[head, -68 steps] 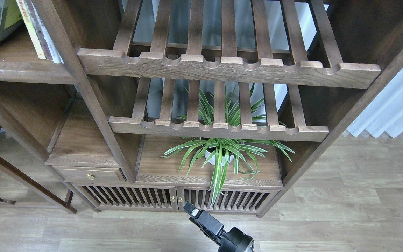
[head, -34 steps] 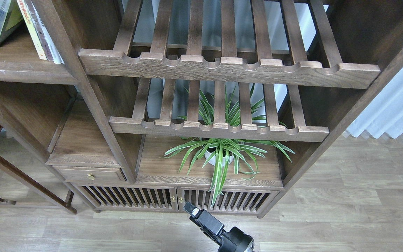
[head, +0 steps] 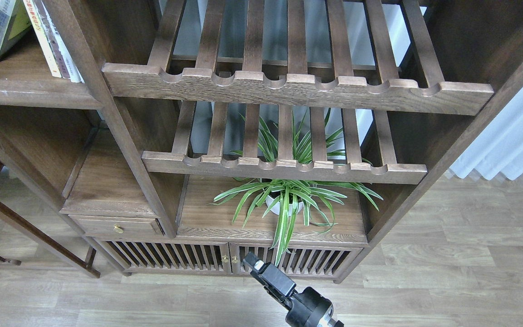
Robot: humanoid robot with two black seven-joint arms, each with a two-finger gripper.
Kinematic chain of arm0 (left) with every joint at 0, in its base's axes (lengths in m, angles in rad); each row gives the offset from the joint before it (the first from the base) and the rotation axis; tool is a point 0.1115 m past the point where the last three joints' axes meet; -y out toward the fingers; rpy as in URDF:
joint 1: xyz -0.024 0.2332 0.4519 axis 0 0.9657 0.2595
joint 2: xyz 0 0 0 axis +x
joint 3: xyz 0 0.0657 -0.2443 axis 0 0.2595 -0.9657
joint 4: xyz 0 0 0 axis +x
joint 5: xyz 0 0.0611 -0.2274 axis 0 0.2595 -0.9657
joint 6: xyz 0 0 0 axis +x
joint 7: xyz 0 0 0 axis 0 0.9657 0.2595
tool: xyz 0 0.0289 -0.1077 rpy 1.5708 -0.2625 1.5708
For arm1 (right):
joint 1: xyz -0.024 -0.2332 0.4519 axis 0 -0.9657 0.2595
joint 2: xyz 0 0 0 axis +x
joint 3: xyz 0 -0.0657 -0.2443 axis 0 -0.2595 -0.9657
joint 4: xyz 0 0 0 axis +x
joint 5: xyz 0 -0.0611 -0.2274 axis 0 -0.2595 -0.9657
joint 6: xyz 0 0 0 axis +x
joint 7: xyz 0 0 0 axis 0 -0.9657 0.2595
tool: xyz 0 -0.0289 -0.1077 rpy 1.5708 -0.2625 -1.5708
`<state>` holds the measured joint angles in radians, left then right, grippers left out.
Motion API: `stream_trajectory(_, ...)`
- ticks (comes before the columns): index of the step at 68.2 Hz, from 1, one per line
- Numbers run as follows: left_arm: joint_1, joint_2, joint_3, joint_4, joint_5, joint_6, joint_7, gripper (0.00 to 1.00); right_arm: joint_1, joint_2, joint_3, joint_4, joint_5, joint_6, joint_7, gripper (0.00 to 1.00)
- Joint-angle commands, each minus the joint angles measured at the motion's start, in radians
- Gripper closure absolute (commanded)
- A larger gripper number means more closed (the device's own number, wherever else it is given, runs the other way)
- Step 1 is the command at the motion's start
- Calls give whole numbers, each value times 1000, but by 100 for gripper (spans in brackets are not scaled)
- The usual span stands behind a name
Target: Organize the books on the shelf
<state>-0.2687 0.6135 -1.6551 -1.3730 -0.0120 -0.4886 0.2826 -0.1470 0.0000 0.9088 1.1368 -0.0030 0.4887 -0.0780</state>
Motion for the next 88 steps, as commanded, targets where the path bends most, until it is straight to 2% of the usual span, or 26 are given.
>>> stream_trajectory(1, 80, -27, -15, -29, 0, 0, 1, 32, 1, 0, 10, 12, 0, 0, 0, 0)
stream_trajectory(18, 243, -158, -8, -69, 1, 0, 15, 32, 6, 0, 21, 14, 0, 0, 0, 0)
stream_trajectory(61, 442, -313, 70, -78, 6, 0, 17, 29, 7, 0, 30, 14, 1, 0, 1, 0)
stream_trajectory(74, 474, -337, 113, -75, 6, 0, 15, 26, 10, 0, 50, 15, 5, 0, 3, 0)
stream_trajectory(82, 487, -350, 150, -69, 10, 0, 17, 19, 10, 0, 68, 24, 6, 0, 3, 0)
stream_trajectory(88, 493, -353, 182, -67, 10, 0, 15, 19, 12, 0, 81, 24, 6, 0, 3, 0)
